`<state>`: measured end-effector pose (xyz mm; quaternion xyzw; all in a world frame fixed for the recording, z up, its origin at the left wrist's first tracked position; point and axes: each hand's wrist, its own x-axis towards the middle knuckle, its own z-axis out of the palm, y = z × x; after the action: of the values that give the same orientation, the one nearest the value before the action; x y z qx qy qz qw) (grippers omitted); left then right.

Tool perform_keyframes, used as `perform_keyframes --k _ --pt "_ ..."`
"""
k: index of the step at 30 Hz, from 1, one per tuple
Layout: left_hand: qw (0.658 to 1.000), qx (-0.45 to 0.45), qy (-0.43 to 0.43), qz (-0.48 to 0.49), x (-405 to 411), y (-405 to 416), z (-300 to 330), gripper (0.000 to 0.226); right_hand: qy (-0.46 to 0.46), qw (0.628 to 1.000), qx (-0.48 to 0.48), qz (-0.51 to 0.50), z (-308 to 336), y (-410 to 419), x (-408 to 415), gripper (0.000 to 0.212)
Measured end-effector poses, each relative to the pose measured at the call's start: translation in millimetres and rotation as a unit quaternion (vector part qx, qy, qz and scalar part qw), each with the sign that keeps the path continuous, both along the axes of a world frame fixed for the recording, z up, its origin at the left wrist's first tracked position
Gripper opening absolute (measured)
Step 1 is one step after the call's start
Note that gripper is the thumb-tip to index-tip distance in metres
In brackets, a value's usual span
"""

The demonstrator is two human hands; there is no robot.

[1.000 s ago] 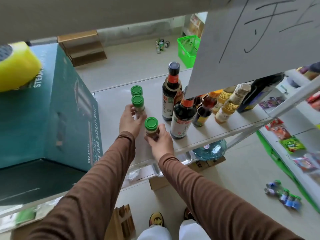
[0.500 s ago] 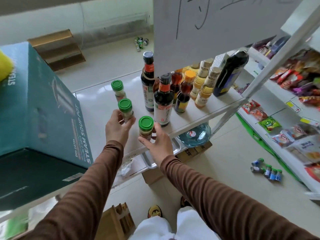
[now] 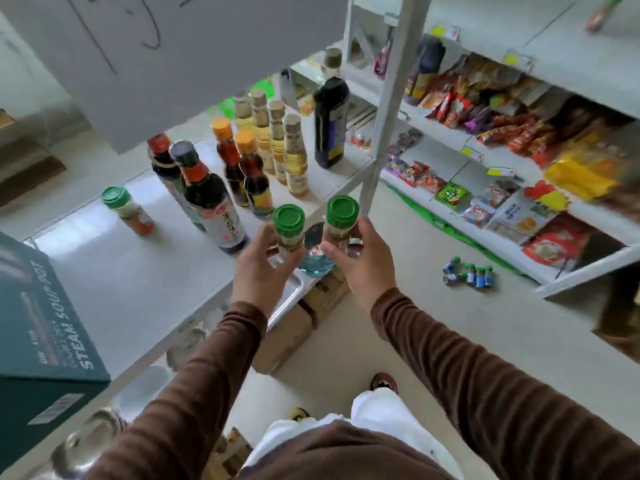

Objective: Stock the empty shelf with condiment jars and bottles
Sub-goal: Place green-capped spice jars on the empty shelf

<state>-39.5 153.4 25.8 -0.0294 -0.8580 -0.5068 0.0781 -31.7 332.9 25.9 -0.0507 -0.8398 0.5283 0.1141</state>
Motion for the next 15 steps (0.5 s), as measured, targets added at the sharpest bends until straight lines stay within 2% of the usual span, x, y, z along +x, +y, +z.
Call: perform_keyframes --k 8,15 --pt "0.990 0.004 -0.037 -0.134 -49.9 175.8 11.3 0.040 0.004 0.988 -0.001 -0.156 10.5 164.6 7.3 0.039" --pt "0.976 0.050 -0.061 -0.205 -80.1 349.1 25.0 0.035 0.001 0.977 -0.023 -0.211 12.6 323.5 -3.9 0.032"
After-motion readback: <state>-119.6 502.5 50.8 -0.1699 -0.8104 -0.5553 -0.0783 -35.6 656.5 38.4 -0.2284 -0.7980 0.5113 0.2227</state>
